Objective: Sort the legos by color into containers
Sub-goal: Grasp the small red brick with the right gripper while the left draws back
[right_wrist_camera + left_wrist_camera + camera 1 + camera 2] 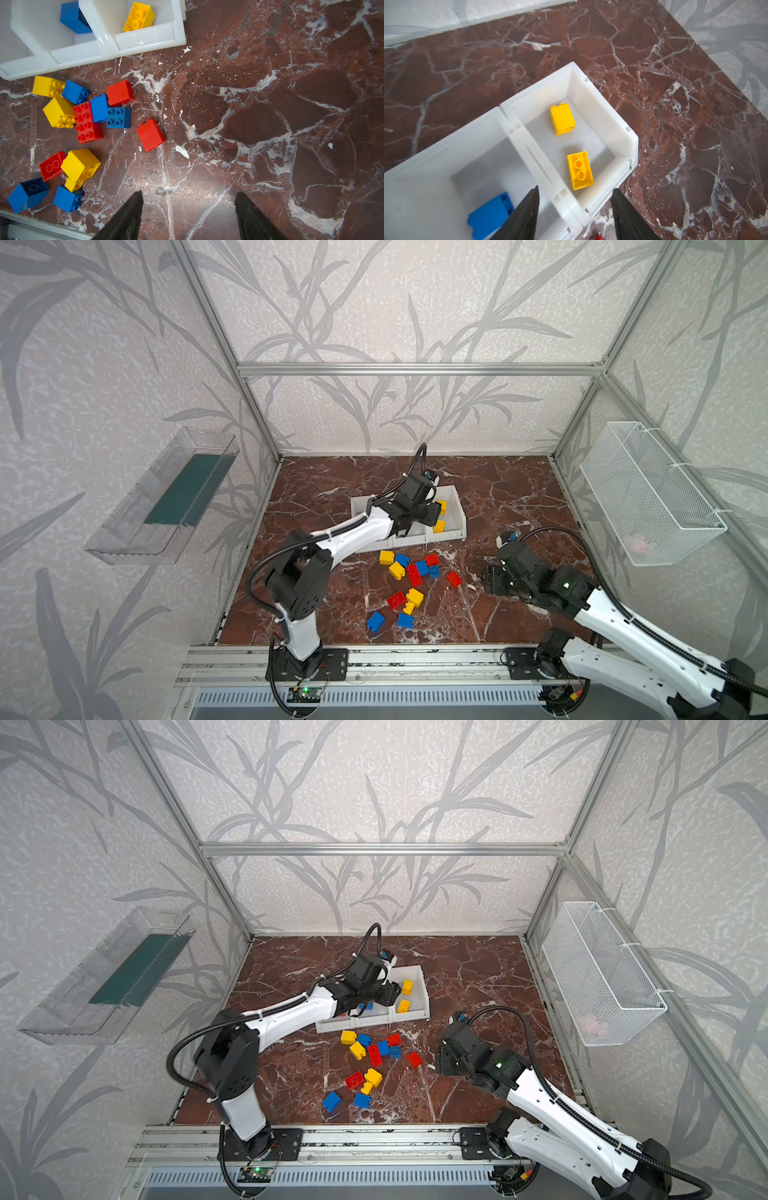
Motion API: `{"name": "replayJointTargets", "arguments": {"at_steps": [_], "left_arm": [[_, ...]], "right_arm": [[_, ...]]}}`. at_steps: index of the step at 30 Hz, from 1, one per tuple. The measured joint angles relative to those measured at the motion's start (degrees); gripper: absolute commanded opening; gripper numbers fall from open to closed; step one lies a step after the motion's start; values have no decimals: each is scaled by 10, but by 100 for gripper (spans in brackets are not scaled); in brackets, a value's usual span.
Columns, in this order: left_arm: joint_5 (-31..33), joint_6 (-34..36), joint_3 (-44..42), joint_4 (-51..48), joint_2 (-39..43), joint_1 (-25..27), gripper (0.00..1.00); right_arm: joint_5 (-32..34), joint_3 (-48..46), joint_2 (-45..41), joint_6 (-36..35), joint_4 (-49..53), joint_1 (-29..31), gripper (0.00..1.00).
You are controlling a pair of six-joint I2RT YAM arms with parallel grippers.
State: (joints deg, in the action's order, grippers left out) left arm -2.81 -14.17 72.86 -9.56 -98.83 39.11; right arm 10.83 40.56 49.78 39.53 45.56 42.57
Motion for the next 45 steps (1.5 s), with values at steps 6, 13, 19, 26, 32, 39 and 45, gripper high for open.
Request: {"name": "replayJointTargets", "arguments": {"at_steps": [6, 13, 19, 26, 32, 39, 45], "left_arm": [[8, -39, -152, 59, 115, -10, 62], [20, -46, -255, 47, 224, -14, 63], [45, -61, -340, 42, 337, -18, 65], [73, -81, -388, 32, 388, -21, 65], [79, -86, -388, 18, 400, -22, 65], [86, -95, -396, 3, 429, -24, 65], [97, -99, -405, 1, 442, -25, 65]], "right_arm": [[-17, -1, 72, 0, -21, 0, 71], [-35, -1, 155, 0, -47, 5, 71], [-41, 1, 198, 0, -69, 23, 72], [-64, 35, 271, -16, -102, 42, 72], [-76, 91, 362, -65, -122, 43, 69], [-76, 132, 428, -97, -130, 43, 61], [-73, 134, 458, -103, -129, 43, 48]]}}
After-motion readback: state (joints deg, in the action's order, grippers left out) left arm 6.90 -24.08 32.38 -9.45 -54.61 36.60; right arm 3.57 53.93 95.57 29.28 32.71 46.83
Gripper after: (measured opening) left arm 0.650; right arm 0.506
